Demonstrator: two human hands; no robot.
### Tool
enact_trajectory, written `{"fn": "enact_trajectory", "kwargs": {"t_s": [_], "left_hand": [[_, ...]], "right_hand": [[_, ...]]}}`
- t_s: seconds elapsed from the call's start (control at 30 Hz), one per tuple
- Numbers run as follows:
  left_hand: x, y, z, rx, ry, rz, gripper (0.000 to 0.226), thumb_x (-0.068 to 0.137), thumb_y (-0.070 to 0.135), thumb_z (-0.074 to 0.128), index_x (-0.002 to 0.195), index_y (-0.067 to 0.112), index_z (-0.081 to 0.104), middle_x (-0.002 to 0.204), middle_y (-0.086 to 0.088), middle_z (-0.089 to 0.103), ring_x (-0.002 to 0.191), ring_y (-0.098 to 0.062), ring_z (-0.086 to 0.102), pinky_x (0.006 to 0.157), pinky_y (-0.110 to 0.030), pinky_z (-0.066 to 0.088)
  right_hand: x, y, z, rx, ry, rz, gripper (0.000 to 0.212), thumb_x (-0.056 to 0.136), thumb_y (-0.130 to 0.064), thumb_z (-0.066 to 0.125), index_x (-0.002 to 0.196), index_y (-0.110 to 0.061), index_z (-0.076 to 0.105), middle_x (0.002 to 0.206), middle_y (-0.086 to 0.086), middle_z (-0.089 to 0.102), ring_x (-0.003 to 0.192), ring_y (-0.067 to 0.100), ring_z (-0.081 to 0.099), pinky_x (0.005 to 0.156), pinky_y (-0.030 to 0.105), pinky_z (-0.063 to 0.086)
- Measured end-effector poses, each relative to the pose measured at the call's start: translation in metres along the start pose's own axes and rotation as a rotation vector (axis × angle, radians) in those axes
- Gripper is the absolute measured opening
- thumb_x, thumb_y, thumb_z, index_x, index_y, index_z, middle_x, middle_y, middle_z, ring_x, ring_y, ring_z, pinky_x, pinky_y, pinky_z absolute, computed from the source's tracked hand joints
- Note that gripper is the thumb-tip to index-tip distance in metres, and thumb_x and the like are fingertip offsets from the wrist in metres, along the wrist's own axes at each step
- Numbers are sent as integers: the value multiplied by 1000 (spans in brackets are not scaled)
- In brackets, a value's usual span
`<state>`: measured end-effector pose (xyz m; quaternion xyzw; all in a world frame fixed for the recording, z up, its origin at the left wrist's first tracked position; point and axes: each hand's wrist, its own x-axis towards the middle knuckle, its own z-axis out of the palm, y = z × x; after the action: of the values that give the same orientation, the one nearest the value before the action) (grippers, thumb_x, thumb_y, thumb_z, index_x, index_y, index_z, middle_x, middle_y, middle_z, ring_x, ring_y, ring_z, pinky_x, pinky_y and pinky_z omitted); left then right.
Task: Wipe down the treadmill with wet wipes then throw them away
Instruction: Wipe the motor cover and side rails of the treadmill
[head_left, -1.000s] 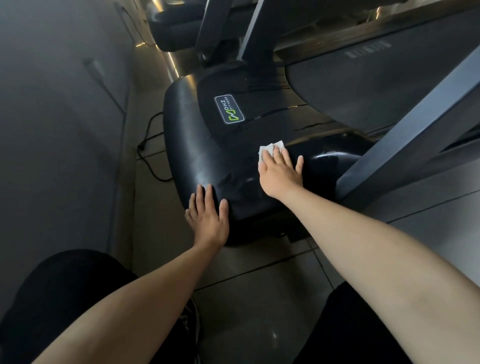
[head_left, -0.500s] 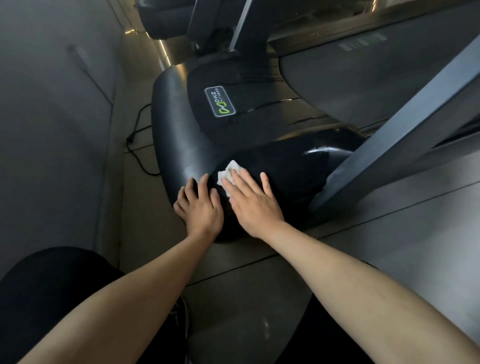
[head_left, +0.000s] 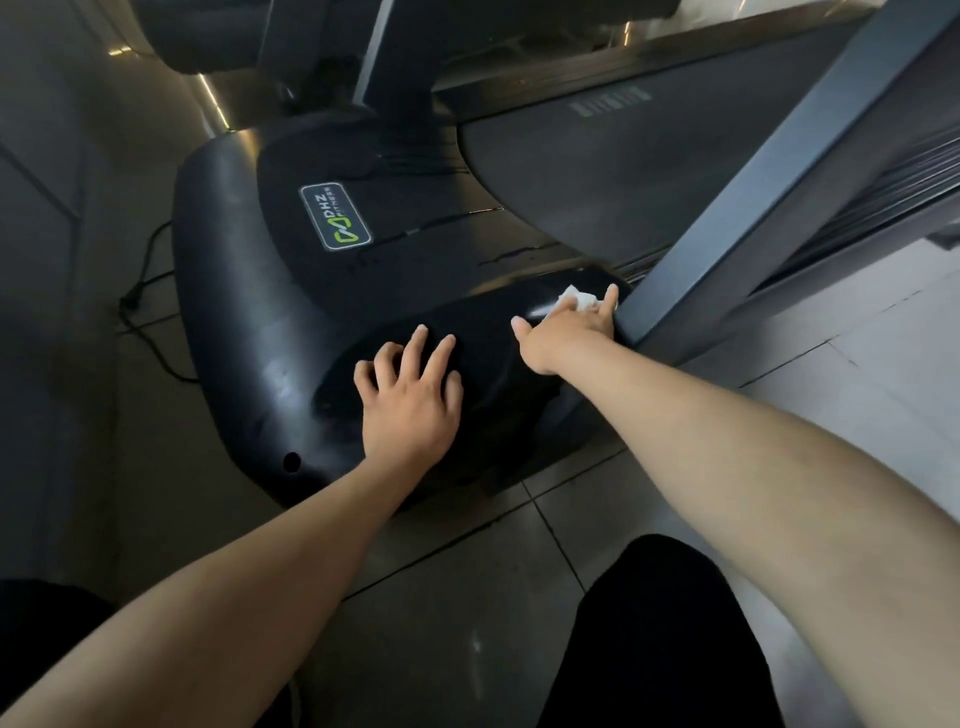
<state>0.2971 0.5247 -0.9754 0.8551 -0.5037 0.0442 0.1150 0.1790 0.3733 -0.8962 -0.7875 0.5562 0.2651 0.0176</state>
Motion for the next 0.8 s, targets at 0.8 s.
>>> {"fn": "enact_trajectory", "kwargs": {"t_s": [0.8], "left_hand": [[-1, 2, 2, 26, 13, 13, 54, 101, 46, 25, 150, 31, 40, 160, -2, 36, 140, -29, 31, 114, -50, 18]], "right_hand": [[-7, -23, 47, 363, 269, -184, 70, 102, -22, 42, 160, -13, 3, 166, 24, 1, 153, 41, 3, 125, 47, 12]]}}
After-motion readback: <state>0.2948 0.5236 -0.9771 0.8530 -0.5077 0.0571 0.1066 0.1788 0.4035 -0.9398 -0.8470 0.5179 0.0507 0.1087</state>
